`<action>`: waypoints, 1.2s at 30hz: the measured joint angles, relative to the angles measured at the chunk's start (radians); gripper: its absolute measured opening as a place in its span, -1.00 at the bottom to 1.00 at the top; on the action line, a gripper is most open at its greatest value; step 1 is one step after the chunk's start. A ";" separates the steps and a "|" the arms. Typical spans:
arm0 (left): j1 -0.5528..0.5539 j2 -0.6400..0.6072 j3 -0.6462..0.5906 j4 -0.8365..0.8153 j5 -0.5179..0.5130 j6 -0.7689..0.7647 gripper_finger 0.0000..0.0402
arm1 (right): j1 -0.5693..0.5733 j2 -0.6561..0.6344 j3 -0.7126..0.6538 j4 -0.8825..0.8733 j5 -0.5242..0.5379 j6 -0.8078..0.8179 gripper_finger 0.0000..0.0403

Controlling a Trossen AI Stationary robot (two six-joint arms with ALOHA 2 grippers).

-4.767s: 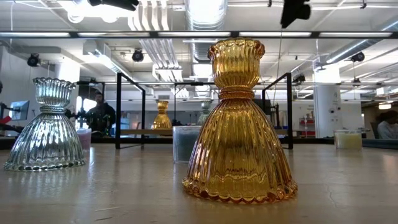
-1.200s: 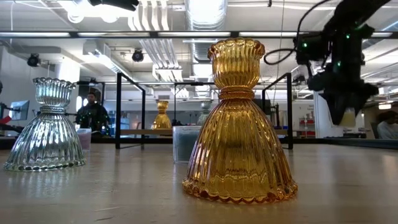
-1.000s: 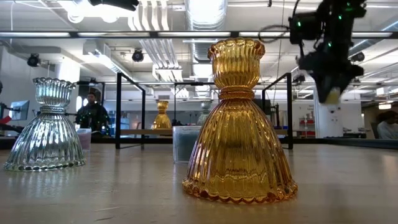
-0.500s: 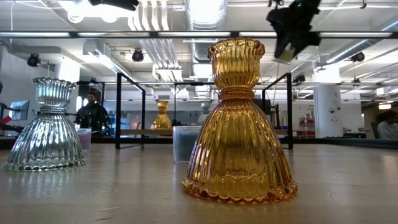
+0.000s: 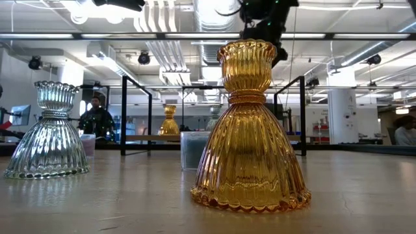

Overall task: Pick & Place candle stick holders
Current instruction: Put the light yellow candle on the shelf

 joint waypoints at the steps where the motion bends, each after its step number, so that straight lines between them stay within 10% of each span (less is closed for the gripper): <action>1: 0.000 0.000 0.000 0.000 0.000 0.000 -0.14 | 0.002 0.025 0.016 -0.013 0.000 -0.012 0.09; 20: 0.000 0.000 0.000 0.000 0.000 0.004 -0.14 | 0.065 0.336 0.181 -0.047 -0.026 -0.234 0.09; 36: 0.000 0.000 0.000 -0.001 0.000 0.006 -0.14 | 0.082 0.329 0.019 0.141 -0.052 -0.402 0.11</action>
